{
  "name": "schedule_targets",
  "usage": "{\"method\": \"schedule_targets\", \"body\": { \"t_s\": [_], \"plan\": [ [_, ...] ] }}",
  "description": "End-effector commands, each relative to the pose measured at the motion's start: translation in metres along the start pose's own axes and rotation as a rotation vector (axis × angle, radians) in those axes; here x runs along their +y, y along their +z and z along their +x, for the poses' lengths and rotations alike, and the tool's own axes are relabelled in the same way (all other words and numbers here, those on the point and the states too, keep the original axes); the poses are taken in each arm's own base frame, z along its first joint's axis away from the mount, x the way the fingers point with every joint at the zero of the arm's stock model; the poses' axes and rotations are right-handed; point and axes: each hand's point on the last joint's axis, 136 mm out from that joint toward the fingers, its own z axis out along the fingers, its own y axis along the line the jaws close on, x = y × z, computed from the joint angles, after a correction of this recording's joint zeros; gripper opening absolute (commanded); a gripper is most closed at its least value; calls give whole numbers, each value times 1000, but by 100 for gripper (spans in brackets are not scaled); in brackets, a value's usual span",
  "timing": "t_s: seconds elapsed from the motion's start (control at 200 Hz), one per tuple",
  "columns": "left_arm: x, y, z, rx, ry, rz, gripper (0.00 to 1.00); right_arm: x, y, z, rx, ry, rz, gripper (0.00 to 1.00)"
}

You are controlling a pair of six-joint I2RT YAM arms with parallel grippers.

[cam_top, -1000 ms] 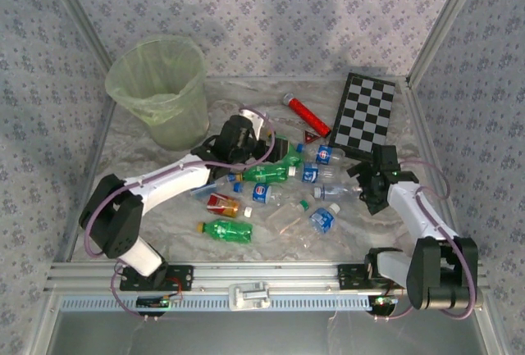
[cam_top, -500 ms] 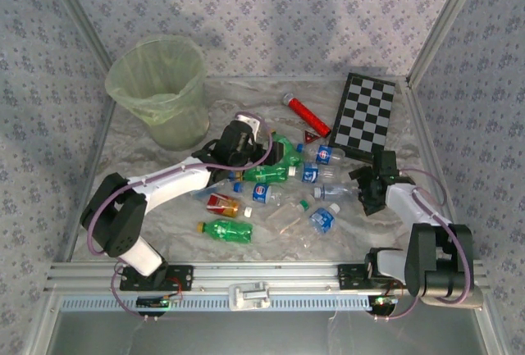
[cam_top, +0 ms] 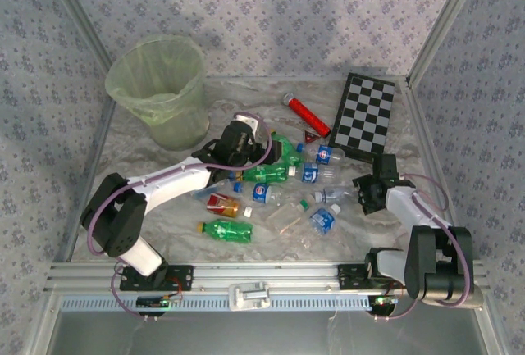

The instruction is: Put the plastic bottles in the bin

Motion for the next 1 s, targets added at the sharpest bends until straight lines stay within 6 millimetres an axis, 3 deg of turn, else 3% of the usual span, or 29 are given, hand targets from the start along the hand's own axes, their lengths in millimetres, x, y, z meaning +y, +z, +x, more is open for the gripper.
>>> {"method": "schedule_targets", "body": {
  "t_s": [0.0,0.27,0.565,0.81,0.994],
  "plan": [
    [-2,-11,-15,-49,0,-7,100,14,10,-1,-1,11,-80,59],
    [8,-18,-21,-71,-31,-35,100,41,-12,-12,-40,-76,-146,42],
    [30,-34,-41,-135,-118,-29,100,79,-48,-24,-91,-179,-264,40],
    [38,-54,-61,-171,-146,26,100,138,-102,-22,-114,-387,-485,38],
    [17,-64,-73,-168,-104,159,100,187,-130,3,-82,-554,-646,35]
  ]
}}
